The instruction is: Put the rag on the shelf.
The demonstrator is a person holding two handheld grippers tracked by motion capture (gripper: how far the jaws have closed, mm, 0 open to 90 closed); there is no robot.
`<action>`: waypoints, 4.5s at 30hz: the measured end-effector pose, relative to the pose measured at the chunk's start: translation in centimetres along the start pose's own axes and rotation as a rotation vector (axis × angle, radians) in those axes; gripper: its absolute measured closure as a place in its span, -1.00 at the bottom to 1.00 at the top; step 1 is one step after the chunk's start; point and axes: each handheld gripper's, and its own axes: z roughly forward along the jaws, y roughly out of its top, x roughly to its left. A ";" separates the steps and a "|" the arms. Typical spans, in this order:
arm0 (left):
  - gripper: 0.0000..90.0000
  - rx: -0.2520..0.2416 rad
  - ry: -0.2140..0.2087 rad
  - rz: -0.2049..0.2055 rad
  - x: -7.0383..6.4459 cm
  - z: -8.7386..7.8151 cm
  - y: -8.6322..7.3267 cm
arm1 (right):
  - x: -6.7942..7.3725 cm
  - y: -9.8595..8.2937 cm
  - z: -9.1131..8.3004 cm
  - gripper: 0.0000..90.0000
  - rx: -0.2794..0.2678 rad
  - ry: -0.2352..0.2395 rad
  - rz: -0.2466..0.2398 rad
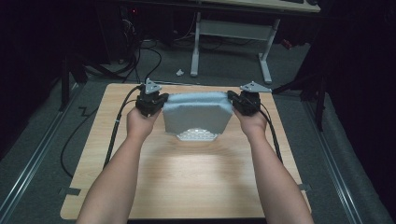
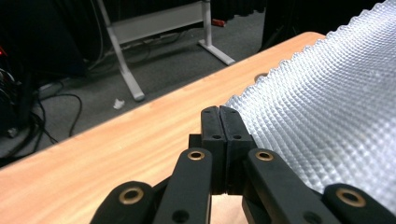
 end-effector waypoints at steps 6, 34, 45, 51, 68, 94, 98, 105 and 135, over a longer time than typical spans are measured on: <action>1.00 0.006 -0.029 -0.012 0.0 0.0 -1.7 | 0.1 -1.3 0.2 1.00 0.009 0.024 0.003; 0.99 0.051 -0.117 -0.033 -1.3 0.8 -6.0 | 1.1 -5.7 1.0 1.00 0.036 0.069 0.039; 0.98 0.061 -0.136 -0.049 -1.6 1.1 -6.8 | 1.1 -7.2 0.9 0.99 0.056 0.072 0.051; 0.92 0.054 -0.128 -0.063 -1.6 1.0 -6.9 | 1.1 -7.4 0.9 0.95 0.067 0.070 0.048; 0.41 0.026 -0.051 -0.099 -0.1 -0.6 -6.6 | 0.1 -7.0 0.0 0.75 0.055 0.039 0.047; 0.28 0.002 0.055 -0.159 3.1 -3.9 -7.7 | -2.6 -7.1 -2.8 0.73 0.036 -0.040 0.047; 0.26 -0.015 0.061 -0.147 2.8 -5.1 -7.9 | -2.3 -7.5 -3.6 0.68 0.051 -0.046 0.031; 0.24 -0.028 0.054 -0.158 2.2 -7.8 -8.3 | -1.5 -7.4 -6.0 0.61 0.038 -0.044 -0.001; -0.03 0.173 -0.213 -0.011 -14.8 -9.9 -17.3 | 12.6 -18.0 -12.2 0.14 0.191 0.123 -0.166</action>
